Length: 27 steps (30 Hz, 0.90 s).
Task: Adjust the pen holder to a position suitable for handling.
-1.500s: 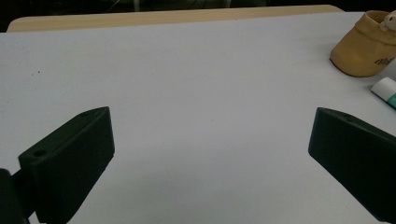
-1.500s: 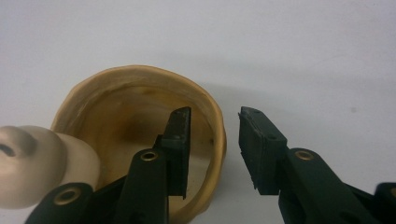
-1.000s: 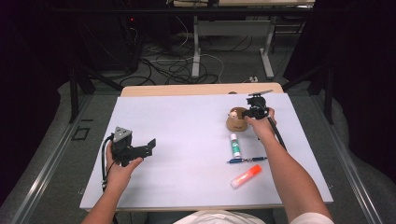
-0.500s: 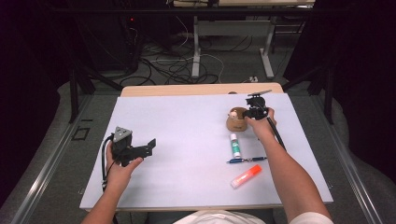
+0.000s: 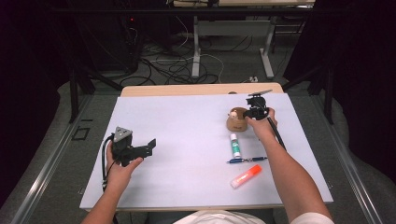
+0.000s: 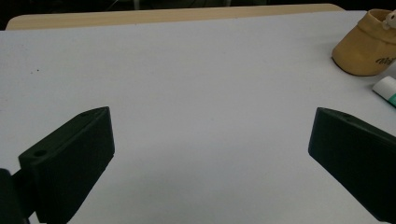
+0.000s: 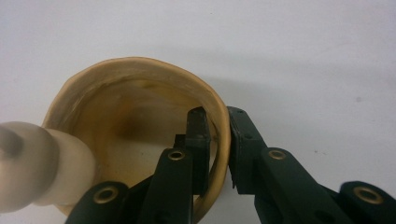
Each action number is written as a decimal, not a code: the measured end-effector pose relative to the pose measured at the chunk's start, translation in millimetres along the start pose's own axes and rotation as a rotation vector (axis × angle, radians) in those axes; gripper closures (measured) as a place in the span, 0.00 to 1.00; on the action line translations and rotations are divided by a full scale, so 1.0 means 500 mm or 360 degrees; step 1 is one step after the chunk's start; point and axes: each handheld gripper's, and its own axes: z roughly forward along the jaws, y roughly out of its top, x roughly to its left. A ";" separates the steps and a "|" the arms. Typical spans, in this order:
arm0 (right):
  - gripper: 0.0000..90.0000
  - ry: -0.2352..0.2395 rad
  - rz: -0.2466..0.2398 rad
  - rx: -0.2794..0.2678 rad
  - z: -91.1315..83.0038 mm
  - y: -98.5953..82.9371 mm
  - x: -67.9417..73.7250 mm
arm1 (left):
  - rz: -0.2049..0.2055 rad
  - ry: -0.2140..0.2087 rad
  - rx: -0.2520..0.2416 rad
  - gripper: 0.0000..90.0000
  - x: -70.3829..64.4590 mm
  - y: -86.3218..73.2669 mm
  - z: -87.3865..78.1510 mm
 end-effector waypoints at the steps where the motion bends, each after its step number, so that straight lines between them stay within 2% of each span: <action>1: 0.90 0.0000 0.0000 0.0000 0.000 0.000 0.000 | -0.0002 0.0004 -0.0009 0.00 0.000 0.000 0.001; 18: 0.90 0.0014 0.0002 -0.0041 -0.019 0.008 0.017 | 0.0001 0.0007 -0.0008 0.00 -0.001 -0.001 0.002; 27: 0.90 0.0051 0.0024 -0.0015 -0.029 0.010 0.048 | -0.0001 0.0006 0.0003 0.00 -0.002 -0.001 0.002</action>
